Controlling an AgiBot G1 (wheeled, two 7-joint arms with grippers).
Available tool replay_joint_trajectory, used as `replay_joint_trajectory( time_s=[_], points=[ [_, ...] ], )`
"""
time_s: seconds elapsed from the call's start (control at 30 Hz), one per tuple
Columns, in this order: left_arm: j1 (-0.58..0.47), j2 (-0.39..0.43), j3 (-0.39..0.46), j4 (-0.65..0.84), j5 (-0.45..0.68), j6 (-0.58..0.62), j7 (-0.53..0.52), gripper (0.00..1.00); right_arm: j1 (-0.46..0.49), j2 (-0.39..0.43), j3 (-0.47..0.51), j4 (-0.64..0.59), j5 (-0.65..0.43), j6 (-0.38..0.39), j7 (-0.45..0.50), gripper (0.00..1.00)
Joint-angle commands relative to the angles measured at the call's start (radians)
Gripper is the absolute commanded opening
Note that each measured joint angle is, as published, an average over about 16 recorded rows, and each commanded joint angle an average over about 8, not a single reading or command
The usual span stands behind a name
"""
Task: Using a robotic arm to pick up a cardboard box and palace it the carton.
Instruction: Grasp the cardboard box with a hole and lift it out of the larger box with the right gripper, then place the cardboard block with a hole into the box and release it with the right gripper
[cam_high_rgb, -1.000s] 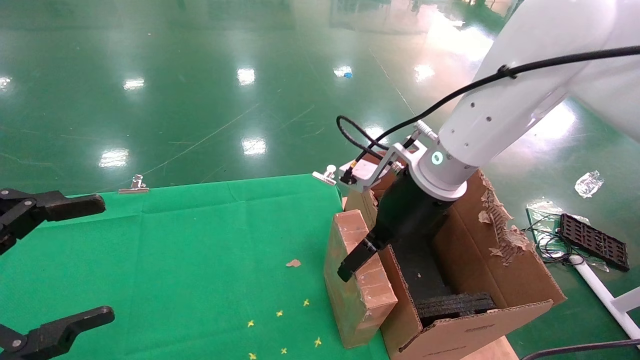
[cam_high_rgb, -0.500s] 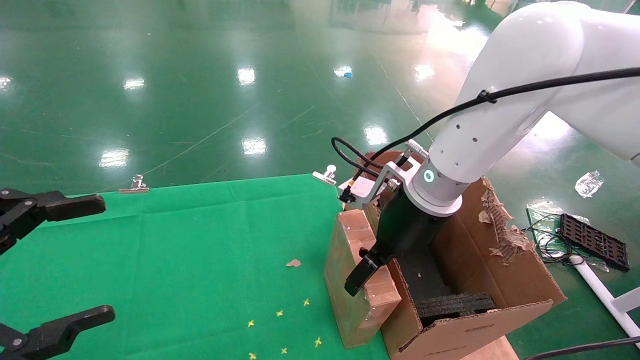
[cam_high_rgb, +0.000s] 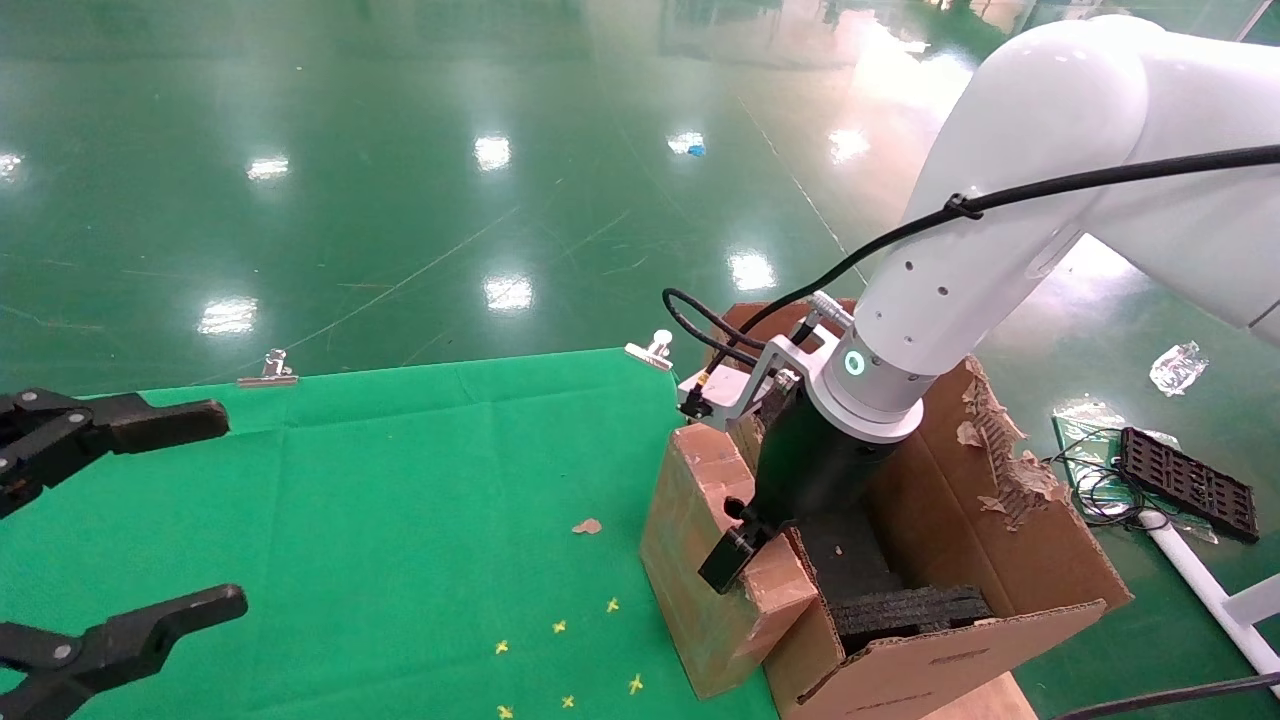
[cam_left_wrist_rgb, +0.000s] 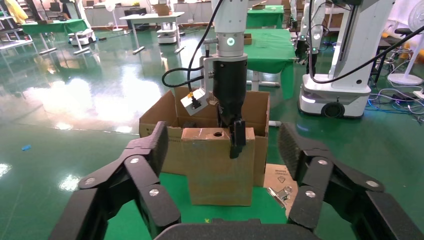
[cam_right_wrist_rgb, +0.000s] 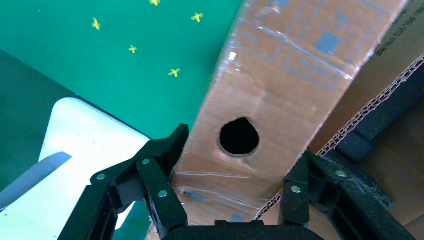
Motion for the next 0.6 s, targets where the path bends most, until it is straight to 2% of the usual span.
replay_joint_trajectory(
  time_s=[0.03, 0.37, 0.6],
  points=[
    [0.000, 0.000, 0.000, 0.000, 0.000, 0.000, 0.000, 0.00, -0.002, 0.000, -0.001, -0.001, 0.000, -0.001, 0.000, 0.00],
    [0.000, 0.000, 0.000, 0.000, 0.000, 0.000, 0.000, 0.00, 0.034, 0.019, 0.021, 0.003, -0.003, 0.016, -0.045, 0.00],
    [0.000, 0.000, 0.001, 0.000, 0.000, 0.000, 0.000, 0.00, 0.125, 0.135, 0.135, 0.017, 0.068, 0.119, -0.174, 0.00]
  ],
)
